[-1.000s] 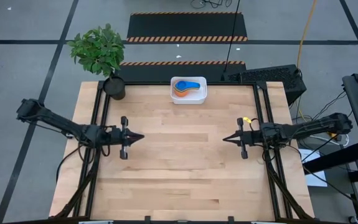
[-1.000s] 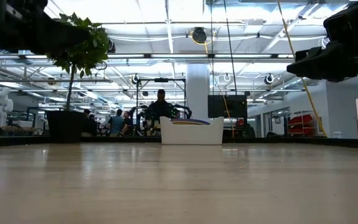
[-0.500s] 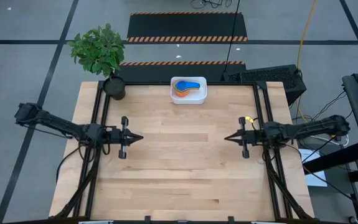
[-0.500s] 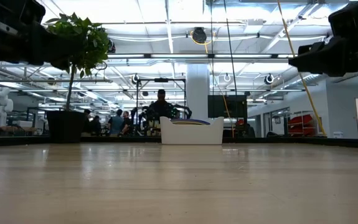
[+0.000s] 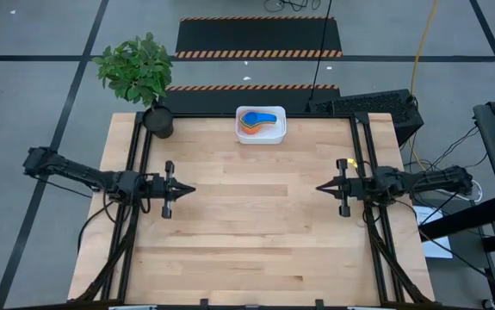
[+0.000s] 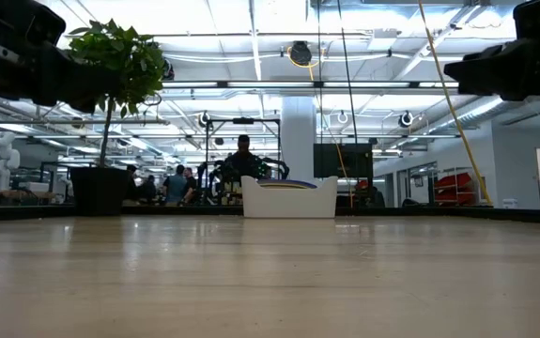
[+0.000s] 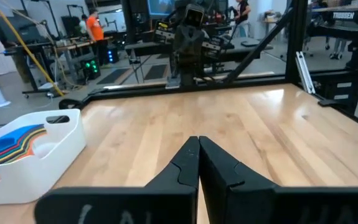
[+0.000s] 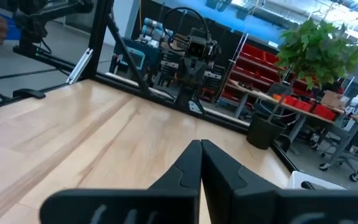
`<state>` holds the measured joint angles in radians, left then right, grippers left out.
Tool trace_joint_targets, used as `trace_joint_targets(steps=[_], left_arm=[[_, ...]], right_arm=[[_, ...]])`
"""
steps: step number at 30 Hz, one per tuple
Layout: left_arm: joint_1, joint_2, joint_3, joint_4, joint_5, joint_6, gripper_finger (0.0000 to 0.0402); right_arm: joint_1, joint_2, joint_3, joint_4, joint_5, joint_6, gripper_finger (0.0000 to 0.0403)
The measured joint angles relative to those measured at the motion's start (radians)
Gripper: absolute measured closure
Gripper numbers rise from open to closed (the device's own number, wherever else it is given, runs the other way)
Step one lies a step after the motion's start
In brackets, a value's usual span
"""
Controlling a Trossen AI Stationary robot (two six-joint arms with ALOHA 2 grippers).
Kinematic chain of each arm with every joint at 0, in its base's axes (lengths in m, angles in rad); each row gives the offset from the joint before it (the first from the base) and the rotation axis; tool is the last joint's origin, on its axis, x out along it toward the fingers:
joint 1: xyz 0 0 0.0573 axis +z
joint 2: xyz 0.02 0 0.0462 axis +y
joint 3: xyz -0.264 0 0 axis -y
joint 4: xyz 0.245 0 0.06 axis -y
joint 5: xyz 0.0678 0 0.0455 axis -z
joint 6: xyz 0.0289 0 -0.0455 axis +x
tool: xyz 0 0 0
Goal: Nest measuring cups in basket
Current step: Return to Home Position
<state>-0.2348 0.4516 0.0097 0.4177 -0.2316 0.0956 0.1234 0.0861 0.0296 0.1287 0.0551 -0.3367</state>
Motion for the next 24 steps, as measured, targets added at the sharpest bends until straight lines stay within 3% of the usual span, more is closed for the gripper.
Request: trace_joint_targets(steps=[5, 11, 20, 24], left_arm=[[0.0, -0.032, 0.0, -0.044, -0.002, 0.0, 0.0398], [0.0, -0.05, 0.0, -0.065, -0.004, 0.016, 0.0399], [0.0, -0.054, 0.001, -0.022, -0.023, 0.078, 0.0398], [0.0, -0.054, 0.001, -0.041, -0.023, 0.061, 0.0392]], right_arm=[[0.0, -0.082, 0.0, -0.083, -0.004, 0.002, 0.0403], [-0.009, -0.085, -0.015, -0.069, -0.026, 0.021, 0.0403], [-0.18, -0.081, -0.015, -0.056, -0.188, 0.093, 0.0403], [-0.247, -0.081, -0.015, -0.061, -0.198, 0.128, 0.0403]])
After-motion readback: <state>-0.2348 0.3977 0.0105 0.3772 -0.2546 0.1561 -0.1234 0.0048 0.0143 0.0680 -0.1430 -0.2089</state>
